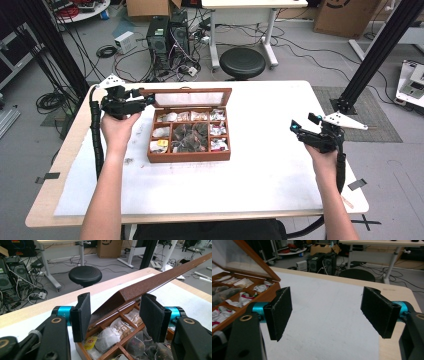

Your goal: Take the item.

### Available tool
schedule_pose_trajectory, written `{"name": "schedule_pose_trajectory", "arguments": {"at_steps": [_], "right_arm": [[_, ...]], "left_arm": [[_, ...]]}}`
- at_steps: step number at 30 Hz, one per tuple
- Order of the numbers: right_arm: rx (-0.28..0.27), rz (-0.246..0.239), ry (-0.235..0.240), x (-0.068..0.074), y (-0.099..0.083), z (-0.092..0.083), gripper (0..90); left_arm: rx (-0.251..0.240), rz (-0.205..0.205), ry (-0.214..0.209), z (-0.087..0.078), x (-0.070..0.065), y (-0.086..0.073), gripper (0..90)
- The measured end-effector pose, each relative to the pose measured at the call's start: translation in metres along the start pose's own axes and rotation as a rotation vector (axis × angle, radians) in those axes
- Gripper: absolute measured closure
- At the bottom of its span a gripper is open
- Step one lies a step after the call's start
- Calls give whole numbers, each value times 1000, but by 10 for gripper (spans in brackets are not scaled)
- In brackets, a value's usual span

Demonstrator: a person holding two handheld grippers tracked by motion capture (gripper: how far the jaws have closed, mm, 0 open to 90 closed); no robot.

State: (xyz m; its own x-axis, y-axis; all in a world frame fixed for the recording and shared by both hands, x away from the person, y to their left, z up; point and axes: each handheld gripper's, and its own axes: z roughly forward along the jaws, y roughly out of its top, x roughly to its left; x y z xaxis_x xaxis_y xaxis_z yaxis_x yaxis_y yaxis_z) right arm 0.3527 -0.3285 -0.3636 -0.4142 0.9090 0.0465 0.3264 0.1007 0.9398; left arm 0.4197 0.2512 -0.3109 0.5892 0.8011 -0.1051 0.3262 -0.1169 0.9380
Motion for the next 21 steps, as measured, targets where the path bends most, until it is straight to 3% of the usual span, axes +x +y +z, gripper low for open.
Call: {"name": "schedule_pose_trajectory", "arguments": {"at_steps": [6,10,21], "right_arm": [[1,-40,79,16,19,3,255],[14,-79,177,35,33,7,256],[28,-125,270,73,57,8,255]], "left_arm": [[8,4,1,-1,-1,0,427],[11,5,3,-1,-1,1,427],[15,0,3,-1,-2,1,426]]}}
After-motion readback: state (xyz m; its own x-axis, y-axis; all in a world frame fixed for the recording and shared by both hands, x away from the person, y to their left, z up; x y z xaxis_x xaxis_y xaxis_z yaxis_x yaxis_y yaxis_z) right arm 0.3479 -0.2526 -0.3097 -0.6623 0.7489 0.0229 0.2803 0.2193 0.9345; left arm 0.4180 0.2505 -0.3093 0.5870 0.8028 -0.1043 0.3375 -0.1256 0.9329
